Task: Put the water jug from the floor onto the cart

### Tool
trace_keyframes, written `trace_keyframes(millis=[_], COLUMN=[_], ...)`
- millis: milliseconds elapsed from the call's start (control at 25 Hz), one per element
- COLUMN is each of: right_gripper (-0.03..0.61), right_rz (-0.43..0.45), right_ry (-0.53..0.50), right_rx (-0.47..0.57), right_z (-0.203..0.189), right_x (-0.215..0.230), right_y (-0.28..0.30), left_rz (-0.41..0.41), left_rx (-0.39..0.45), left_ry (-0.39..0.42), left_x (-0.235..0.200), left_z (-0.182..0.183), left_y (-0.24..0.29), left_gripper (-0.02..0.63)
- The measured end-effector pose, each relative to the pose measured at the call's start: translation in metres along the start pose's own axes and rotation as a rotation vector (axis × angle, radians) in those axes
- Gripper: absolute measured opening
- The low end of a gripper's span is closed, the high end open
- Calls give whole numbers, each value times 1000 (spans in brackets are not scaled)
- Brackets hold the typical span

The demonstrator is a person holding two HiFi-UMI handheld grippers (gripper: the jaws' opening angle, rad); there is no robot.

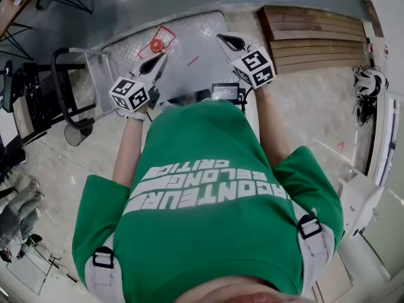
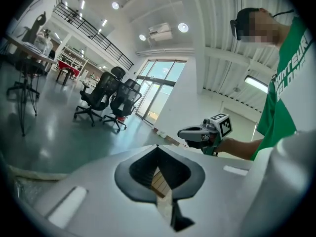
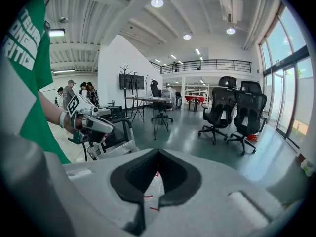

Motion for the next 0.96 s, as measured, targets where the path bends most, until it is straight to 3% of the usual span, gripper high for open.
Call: trace_keyframes(millis=[960], right_gripper=[-6], right_rz=[63], right_ry=[-44], right_rx=[-29], right_z=[4], right_x=[-10], right_y=[24], left_rz=[21], left_rx=[-3], left_ry=[-28], left_x=[-7], left_z=[-6], left_y=[-9], left_gripper=[12])
Point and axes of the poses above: the fingertips, and each gripper's own axes: y forward along the fingers, x to its right, z out of its top, the point moved 6 cm from there along -y, backward along the fingers, and after that the axes turned 15 degrees about -y, right-handed, at the moved point
